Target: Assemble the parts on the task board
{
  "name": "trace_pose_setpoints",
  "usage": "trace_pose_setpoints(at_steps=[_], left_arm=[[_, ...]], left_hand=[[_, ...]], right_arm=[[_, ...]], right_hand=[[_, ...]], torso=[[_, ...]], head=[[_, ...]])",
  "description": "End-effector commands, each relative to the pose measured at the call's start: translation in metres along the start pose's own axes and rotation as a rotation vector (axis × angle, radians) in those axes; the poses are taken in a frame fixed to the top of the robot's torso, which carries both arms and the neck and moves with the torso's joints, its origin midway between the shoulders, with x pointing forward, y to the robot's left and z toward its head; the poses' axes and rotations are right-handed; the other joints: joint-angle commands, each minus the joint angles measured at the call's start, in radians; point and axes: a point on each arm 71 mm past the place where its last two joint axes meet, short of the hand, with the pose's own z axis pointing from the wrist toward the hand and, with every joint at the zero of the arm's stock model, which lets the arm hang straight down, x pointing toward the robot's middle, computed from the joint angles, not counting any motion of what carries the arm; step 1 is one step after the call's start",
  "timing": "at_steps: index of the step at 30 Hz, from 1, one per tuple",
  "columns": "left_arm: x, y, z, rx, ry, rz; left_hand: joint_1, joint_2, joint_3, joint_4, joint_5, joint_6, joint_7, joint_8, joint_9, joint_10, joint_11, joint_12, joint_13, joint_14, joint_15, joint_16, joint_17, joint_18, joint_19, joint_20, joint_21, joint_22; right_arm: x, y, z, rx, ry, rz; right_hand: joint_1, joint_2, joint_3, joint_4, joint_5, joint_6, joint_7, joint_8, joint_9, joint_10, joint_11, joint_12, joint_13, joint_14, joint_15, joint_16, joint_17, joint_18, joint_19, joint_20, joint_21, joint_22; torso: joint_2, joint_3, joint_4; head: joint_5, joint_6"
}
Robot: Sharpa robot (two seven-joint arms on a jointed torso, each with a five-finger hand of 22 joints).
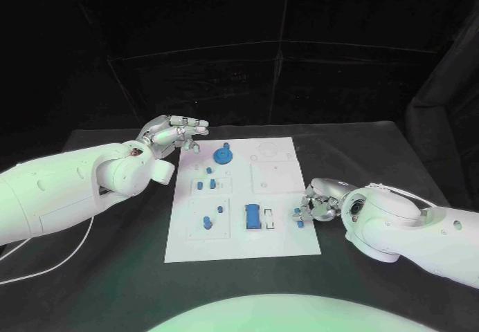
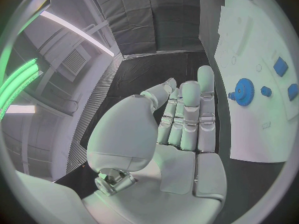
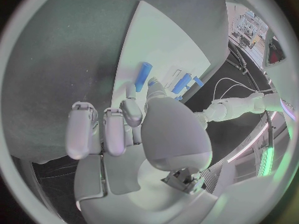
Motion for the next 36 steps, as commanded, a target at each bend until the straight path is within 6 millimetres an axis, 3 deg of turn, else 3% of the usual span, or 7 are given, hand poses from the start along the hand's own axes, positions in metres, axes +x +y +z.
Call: trace_pose_setpoints(at_steps=[1, 11, 15, 21, 25, 33, 36], left_arm=[[0.001, -0.001, 0.000, 0.007, 0.011, -0.007], [0.000, -0.001, 0.000, 0.006, 0.010, -0.007], [0.000, -0.001, -0.001, 0.006, 0.009, -0.006], [0.000, -0.001, -0.001, 0.007, 0.007, -0.006], [-0.001, -0.001, -0.001, 0.007, 0.005, -0.005], [0.000, -0.002, -0.001, 0.009, 0.008, -0.006], [0.000, -0.002, -0.001, 0.010, 0.009, -0.006]], left_hand=[[-0.009, -0.001, -0.006, 0.001, 0.005, -0.007, -0.003, 0.005, -0.001, -0.008, -0.001, 0.004, -0.001, -0.008, 0.002, -0.004, -0.001, 0.013, -0.006, -0.002, -0.005, -0.001], [-0.009, -0.001, -0.006, 0.001, 0.005, -0.007, -0.003, 0.005, -0.001, -0.008, -0.001, 0.004, -0.001, -0.008, 0.002, -0.004, -0.001, 0.013, -0.006, -0.002, -0.005, -0.001], [-0.009, -0.001, -0.006, 0.001, 0.005, -0.007, -0.003, 0.005, -0.001, -0.008, -0.001, 0.004, -0.001, -0.008, 0.002, -0.004, -0.001, 0.013, -0.006, -0.002, -0.005, -0.001], [-0.009, 0.000, -0.006, 0.001, 0.005, -0.007, -0.003, 0.006, -0.001, -0.008, -0.001, 0.004, -0.001, -0.008, 0.002, -0.004, -0.001, 0.013, -0.006, -0.002, -0.005, -0.001], [-0.009, 0.000, -0.006, 0.000, 0.005, -0.008, -0.003, 0.006, -0.001, -0.010, 0.000, 0.005, -0.002, -0.009, 0.002, -0.004, -0.002, 0.014, -0.007, -0.001, -0.006, -0.002], [-0.007, 0.003, -0.004, 0.000, 0.005, -0.005, -0.007, 0.010, 0.000, -0.010, -0.003, 0.008, -0.001, -0.011, 0.001, -0.004, -0.005, 0.014, -0.008, -0.001, -0.007, -0.002], [-0.007, 0.003, -0.004, 0.000, 0.005, -0.004, -0.008, 0.011, 0.001, -0.010, -0.003, 0.009, -0.001, -0.011, 0.001, -0.004, -0.004, 0.014, -0.008, -0.001, -0.008, -0.002]], right_arm=[[0.005, 0.000, 0.000, 0.006, 0.036, -0.072], [0.008, 0.008, 0.003, -0.020, 0.025, -0.178], [0.009, 0.013, 0.005, -0.035, 0.013, -0.225], [0.008, 0.016, 0.005, -0.044, -0.012, -0.244], [0.007, 0.017, 0.004, -0.047, -0.027, -0.212], [0.005, 0.019, -0.001, -0.047, -0.048, -0.068], [0.004, 0.021, -0.004, -0.053, -0.064, -0.015]], right_hand=[[0.014, 0.000, -0.005, -0.004, -0.006, 0.010, 0.002, -0.006, -0.004, -0.004, 0.000, -0.004, 0.000, 0.057, 0.003, -0.004, 0.008, -0.003, -0.005, 0.004, -0.007, 0.000], [0.105, 0.016, 0.007, -0.058, -0.003, 0.021, 0.002, -0.018, -0.010, -0.008, -0.002, -0.015, -0.003, 0.057, 0.002, -0.008, 0.006, -0.004, -0.004, 0.002, -0.007, 0.004], [0.173, 0.037, 0.039, -0.101, -0.091, 0.028, 0.003, -0.034, -0.019, -0.010, -0.002, -0.022, -0.004, 0.057, 0.002, -0.009, 0.008, -0.005, -0.003, 0.003, -0.005, 0.010], [0.217, 0.067, 0.086, -0.127, -0.123, 0.043, 0.001, -0.048, -0.028, -0.010, -0.004, -0.026, -0.003, 0.058, 0.000, -0.007, 0.013, -0.006, -0.001, 0.001, -0.003, 0.016], [0.166, 0.076, 0.105, -0.090, -0.061, 0.054, -0.002, -0.068, -0.039, -0.005, -0.006, -0.025, -0.001, 0.060, -0.001, -0.003, 0.020, -0.007, 0.003, 0.001, 0.001, 0.022], [0.098, 0.059, 0.177, -0.012, 0.111, 0.085, -0.010, -0.106, -0.058, 0.022, -0.012, 0.008, 0.034, 0.069, -0.007, 0.021, 0.062, -0.014, 0.018, -0.006, 0.019, 0.058], [0.090, 0.046, 0.203, 0.003, 0.129, 0.094, -0.011, -0.114, -0.061, 0.028, -0.014, 0.015, 0.043, 0.070, -0.008, 0.026, 0.070, -0.015, 0.020, -0.007, 0.022, 0.062]], torso=[[0.000, -0.0002, -0.0005], [-0.001, -0.0002, 0.0020], [-0.001, -0.0007, 0.0002], [-0.001, 0.0000, -0.0002], [-0.002, 0.0008, -0.0012], [-0.001, 0.0004, 0.0014], [0.000, 0.0000, 0.0011]], head=[[0.000, -0.001], [0.001, -0.003], [0.002, -0.003], [0.001, -0.002], [0.002, 0.000], [0.003, 0.001], [0.001, 0.001]])
